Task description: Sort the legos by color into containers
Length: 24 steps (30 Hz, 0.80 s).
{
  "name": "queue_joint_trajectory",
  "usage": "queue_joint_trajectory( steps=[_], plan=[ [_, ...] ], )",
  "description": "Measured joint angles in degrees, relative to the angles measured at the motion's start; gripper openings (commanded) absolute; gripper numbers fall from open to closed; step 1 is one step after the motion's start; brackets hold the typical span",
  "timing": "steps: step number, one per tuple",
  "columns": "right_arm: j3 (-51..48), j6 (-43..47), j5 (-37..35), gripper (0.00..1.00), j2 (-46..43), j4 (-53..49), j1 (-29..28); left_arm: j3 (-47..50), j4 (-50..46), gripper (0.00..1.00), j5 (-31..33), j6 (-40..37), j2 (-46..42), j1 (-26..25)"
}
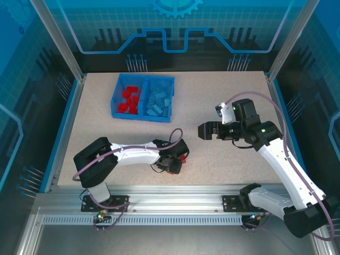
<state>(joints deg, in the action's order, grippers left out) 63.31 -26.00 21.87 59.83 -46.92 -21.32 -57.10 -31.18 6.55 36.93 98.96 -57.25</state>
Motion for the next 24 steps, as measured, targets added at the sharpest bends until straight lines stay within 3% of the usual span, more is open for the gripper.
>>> queue_joint_trajectory(
  steps=[6,15,20,24],
  plan=[
    [-1.84,0.07,2.60,1.00,0.07,0.17,0.02,1.03,0.83,0.30,1.11,0.39,-0.74,-0.13],
    [-4.87,0.07,8.68,0.99,3.96,0.26,0.00,1.81,1.25,0.22,3.93,0.22,-5.79,1.38],
    [-4.87,-0.17,8.02,1.00,2.91,0.96,0.00,0.70,-0.04,0.22,6.36,-1.95,-14.34,8.52],
    [-4.85,-0.44,6.56,1.00,1.53,1.11,0.00,-3.93,-0.72,0.21,7.61,-6.36,-18.73,18.71]
  ],
)
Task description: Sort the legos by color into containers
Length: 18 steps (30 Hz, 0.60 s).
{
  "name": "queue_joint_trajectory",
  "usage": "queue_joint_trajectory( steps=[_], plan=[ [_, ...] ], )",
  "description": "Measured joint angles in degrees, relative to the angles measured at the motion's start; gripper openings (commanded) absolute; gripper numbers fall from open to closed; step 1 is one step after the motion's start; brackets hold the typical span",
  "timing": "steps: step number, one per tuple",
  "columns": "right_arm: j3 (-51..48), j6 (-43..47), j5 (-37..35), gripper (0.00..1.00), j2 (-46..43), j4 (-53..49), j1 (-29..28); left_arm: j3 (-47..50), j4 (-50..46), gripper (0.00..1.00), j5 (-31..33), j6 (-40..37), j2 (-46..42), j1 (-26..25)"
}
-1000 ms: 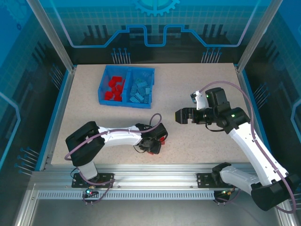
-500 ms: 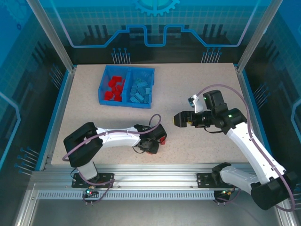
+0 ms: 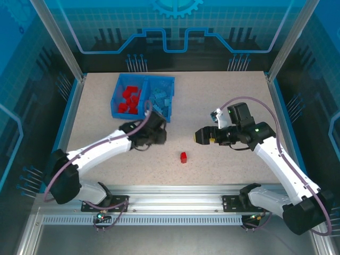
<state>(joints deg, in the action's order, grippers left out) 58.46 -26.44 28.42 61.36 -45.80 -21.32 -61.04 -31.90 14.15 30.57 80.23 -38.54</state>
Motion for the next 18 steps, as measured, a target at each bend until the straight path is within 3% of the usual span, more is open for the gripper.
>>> queue_joint_trajectory(
  steps=[7,15,18],
  plan=[
    [0.00,-0.76,-1.79,1.00,-1.27,0.31,0.00,-14.25,1.01,0.21,1.09,-9.60,3.28,16.55],
    [0.02,-1.09,-3.28,1.00,-4.09,-0.15,0.00,-27.61,3.48,0.22,1.62,-16.13,19.21,27.89],
    [0.02,-1.29,-4.04,1.00,-5.75,-0.52,0.00,-32.33,3.74,0.27,1.03,-17.31,26.47,31.47]
  ],
)
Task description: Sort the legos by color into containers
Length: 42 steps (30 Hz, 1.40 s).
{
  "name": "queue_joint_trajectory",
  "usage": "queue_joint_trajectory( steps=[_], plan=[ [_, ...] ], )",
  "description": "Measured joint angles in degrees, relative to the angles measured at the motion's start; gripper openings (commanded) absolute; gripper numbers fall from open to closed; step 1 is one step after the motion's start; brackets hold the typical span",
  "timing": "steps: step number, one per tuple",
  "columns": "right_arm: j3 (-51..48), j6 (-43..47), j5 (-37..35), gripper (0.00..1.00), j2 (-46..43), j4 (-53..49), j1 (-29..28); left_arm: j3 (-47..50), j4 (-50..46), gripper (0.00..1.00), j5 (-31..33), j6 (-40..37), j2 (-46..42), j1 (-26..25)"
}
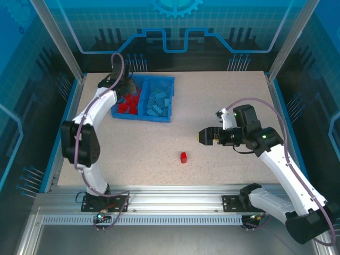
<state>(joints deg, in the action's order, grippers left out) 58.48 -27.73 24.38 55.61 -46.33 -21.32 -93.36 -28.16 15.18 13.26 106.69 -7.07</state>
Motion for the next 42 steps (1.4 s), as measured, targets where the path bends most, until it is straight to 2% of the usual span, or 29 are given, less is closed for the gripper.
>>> queue_joint_trajectory(
  steps=[3,7,13,19,22,25,28,30,34,37,42],
  plan=[
    [0.00,-0.42,-0.15,1.00,-1.22,-0.20,0.00,-5.11,-0.24,0.34,-2.05,-0.35,6.82,2.75],
    [0.00,-0.81,-0.26,1.00,-1.53,-0.52,0.00,-13.49,-1.66,0.46,-3.67,-1.22,14.40,4.02],
    [0.00,-1.03,-1.27,1.00,-3.58,-0.94,0.00,-19.34,-3.34,0.51,-5.51,-1.36,17.33,3.80],
    [0.00,-1.44,-1.46,1.00,-3.93,-0.96,0.00,-16.50,-3.48,0.50,-7.13,-0.09,14.49,3.80],
    [0.00,-1.68,-1.46,1.00,-2.86,-0.72,0.00,-10.14,-3.69,0.50,-9.09,2.21,8.24,3.58],
    [0.00,-2.10,-1.64,1.00,-1.57,-0.26,0.00,-2.01,-3.52,0.50,-10.75,5.57,-1.90,2.27],
    [-0.02,-2.51,-2.38,1.00,-1.01,0.74,0.00,5.20,-3.06,0.49,-11.26,8.50,-13.51,-2.12],
    [-0.04,-2.75,-3.02,1.00,-0.85,1.36,0.00,9.70,-2.16,0.48,-11.39,10.64,-21.18,-7.48],
    [-0.11,-2.97,-3.65,1.00,0.07,2.23,0.00,18.16,-1.11,0.47,-10.23,14.47,-30.95,-18.43],
    [-0.46,-2.99,-4.37,1.00,0.76,2.67,0.00,24.24,-1.55,0.48,-8.07,18.10,-33.33,-25.40],
    [-0.98,-2.97,-4.55,1.00,1.01,3.23,0.00,30.45,-3.15,0.53,-5.79,24.37,-31.12,-36.17]
  ],
)
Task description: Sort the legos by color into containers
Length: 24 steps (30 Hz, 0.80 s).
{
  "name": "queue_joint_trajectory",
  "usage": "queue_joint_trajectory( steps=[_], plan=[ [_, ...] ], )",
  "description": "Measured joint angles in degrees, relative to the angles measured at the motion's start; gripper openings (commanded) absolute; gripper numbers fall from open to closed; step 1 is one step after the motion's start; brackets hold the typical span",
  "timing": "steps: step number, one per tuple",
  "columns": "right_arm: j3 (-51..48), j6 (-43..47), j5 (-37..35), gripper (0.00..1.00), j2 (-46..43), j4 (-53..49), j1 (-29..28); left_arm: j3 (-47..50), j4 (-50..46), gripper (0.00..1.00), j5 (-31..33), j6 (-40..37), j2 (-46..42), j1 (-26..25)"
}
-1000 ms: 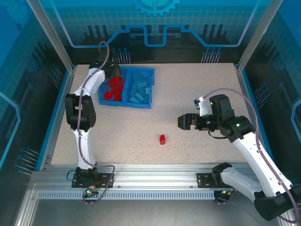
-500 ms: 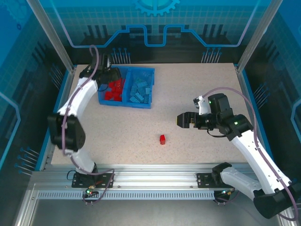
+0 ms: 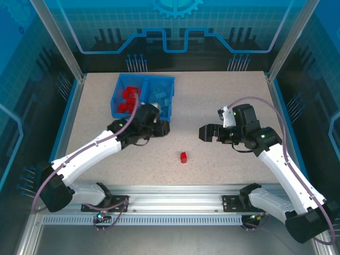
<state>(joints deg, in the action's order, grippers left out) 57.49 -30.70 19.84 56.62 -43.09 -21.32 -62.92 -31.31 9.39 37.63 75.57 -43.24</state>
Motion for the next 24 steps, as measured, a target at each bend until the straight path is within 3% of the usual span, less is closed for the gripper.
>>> queue_joint_trajectory(
  steps=[5,8,13,15,20,24],
  plan=[
    [-0.94,-0.15,-0.11,1.00,0.02,0.37,0.02,0.83,0.72,0.71,0.42,5.92,5.73,-8.59],
    [-1.38,-0.28,-0.15,1.00,0.02,0.46,0.07,0.83,2.14,0.80,0.37,8.44,10.08,-10.82],
    [-1.42,-0.37,-0.17,1.00,-0.26,0.35,0.72,0.81,4.68,0.86,-0.68,9.42,17.38,-11.78],
    [-1.42,-0.35,-0.33,1.00,-0.57,0.11,1.01,0.55,4.85,0.84,-1.20,9.01,20.13,-11.85],
    [-1.42,-0.35,-0.37,1.00,-1.40,-0.22,1.53,0.22,5.31,0.64,-1.53,8.68,24.83,-12.11],
    [-1.42,-0.35,-0.35,1.00,-1.66,-0.39,1.62,0.07,5.90,0.54,-1.55,8.68,26.47,-12.11]
  ],
)
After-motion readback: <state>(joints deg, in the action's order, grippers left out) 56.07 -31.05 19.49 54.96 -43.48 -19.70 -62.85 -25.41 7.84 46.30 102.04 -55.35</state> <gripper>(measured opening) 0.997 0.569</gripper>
